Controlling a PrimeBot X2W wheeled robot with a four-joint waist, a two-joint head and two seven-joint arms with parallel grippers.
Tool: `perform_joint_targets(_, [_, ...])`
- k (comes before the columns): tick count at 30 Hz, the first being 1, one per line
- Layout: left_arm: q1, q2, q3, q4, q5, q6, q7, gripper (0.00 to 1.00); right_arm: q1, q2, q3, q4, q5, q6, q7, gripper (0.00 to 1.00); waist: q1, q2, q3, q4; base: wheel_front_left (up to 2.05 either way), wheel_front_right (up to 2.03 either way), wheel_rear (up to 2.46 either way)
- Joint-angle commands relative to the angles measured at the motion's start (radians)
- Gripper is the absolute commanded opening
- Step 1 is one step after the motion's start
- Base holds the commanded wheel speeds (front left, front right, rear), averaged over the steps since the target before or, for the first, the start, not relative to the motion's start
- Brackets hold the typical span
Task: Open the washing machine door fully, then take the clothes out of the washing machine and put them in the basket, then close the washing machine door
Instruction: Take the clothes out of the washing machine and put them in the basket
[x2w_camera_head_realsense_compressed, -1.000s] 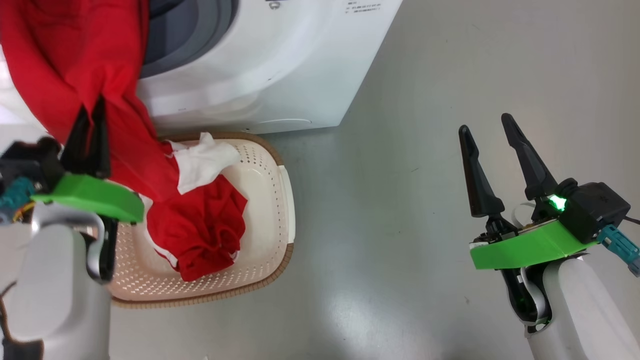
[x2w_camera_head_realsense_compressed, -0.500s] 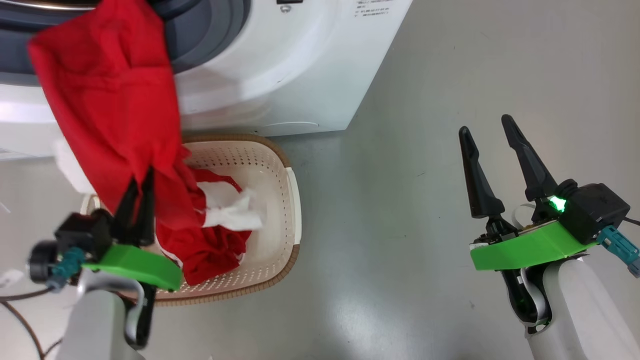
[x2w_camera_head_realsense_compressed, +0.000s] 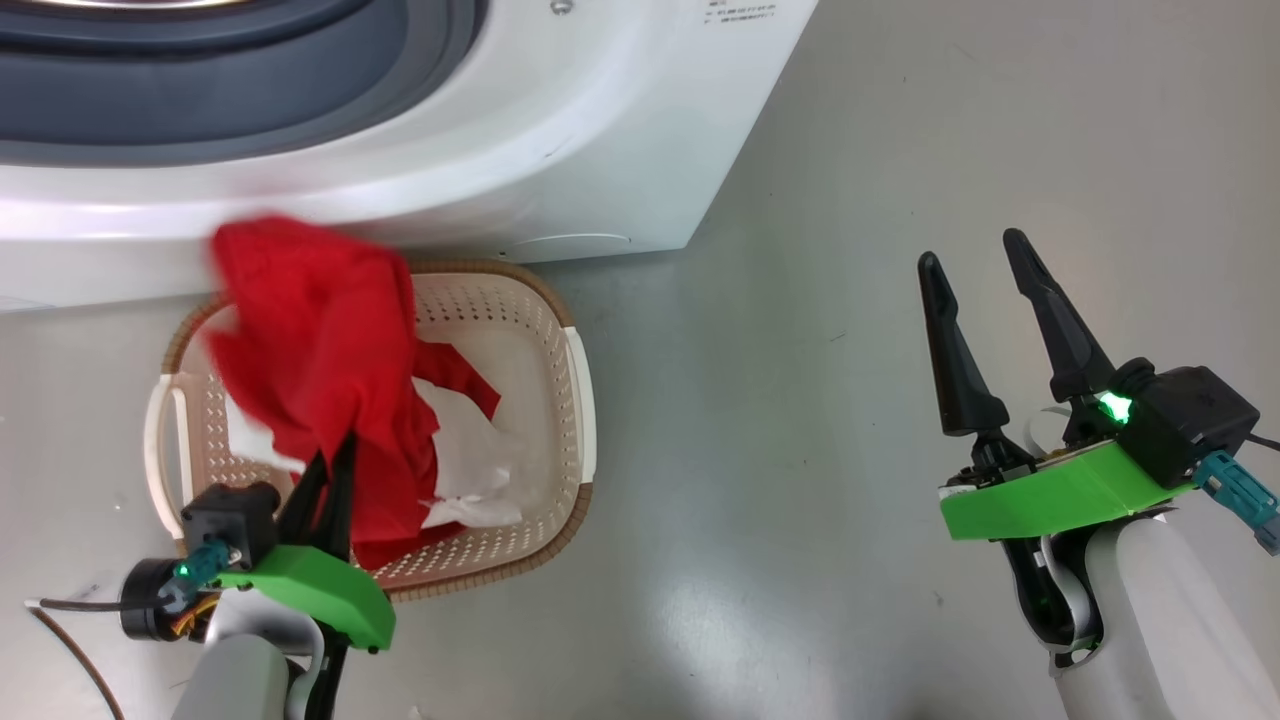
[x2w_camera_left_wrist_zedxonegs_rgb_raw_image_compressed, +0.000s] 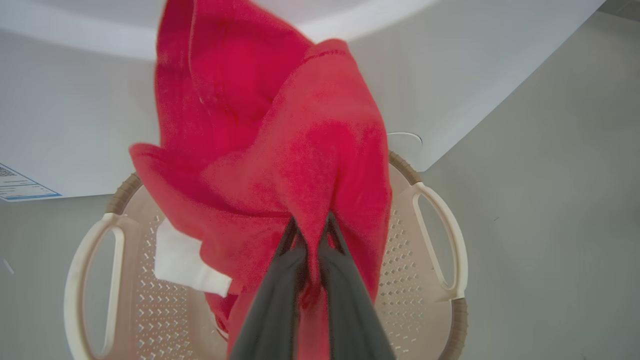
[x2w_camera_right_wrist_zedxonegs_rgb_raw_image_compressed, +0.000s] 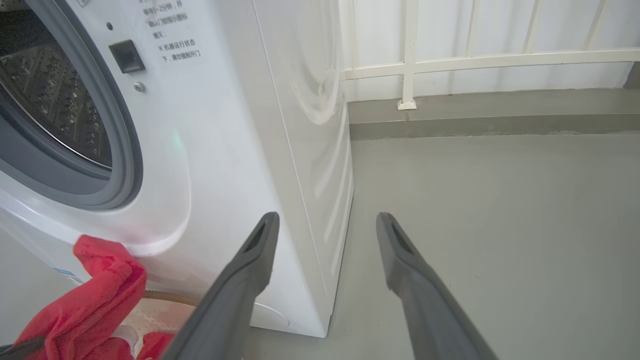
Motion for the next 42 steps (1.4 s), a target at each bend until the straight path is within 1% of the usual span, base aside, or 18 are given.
perform_joint_targets(1, [-0.002, 0.029, 0.02, 0.008, -0.006, -0.005, -0.005, 0.0, 0.005, 0.001, 0.019, -0.024, -0.005, 0.006, -0.006, 1.0, 0.0, 0.0, 0.004, -0.003, 0.0, 0.0, 0.0])
perform_joint_targets(9, [-0.072, 0.044, 0.004, 0.116, -0.014, -0.005, -0.005, 0.0, 0.001, 0.001, 0.023, -0.03, -0.004, 0.006, -0.006, 1.0, 0.0, 0.0, 0.025, -0.013, 0.0, 0.0, 0.0])
perform_joint_targets(16, [-0.148, 0.062, -0.015, 0.233, -0.027, -0.006, -0.005, 0.0, -0.012, 0.001, 0.035, -0.037, 0.005, 0.006, -0.006, 1.0, 0.0, 0.0, 0.077, -0.034, 0.0, 0.0, 0.0])
perform_joint_targets(28, [-0.266, 0.108, -0.032, 0.427, -0.011, -0.006, -0.005, 0.0, -0.037, 0.001, 0.047, -0.052, 0.018, 0.006, -0.006, 1.0, 0.0, 0.0, 0.169, -0.072, 0.0, 0.0, 0.0])
perform_joint_targets(35, [-0.345, 0.12, -0.056, 0.492, -0.021, -0.006, -0.005, 0.0, -0.056, 0.001, 0.049, -0.065, 0.019, 0.006, -0.006, 1.0, 0.0, 0.0, 0.229, -0.08, 0.0, 0.0, 0.0])
perform_joint_targets(40, [-0.374, 0.119, -0.071, 0.521, -0.036, -0.006, -0.005, 0.0, -0.064, 0.001, 0.048, -0.063, 0.016, 0.006, -0.006, 1.0, 0.0, 0.0, 0.236, -0.076, 0.0, 0.0, 0.0])
perform_joint_targets(41, [-0.377, 0.119, -0.074, 0.525, -0.039, -0.006, -0.005, 0.1, -0.066, 0.001, 0.048, -0.062, 0.016, 0.006, -0.006, 1.0, 0.0, 0.0, 0.235, -0.076, 0.0, 0.0, 0.0])
perform_joint_targets(42, [-0.379, 0.119, -0.077, 0.528, -0.043, -0.006, -0.005, 0.27, -0.067, 0.001, 0.047, -0.061, 0.015, 0.006, -0.006, 1.0, 0.0, 0.0, 0.233, -0.075, 0.0, 0.0, 0.0])
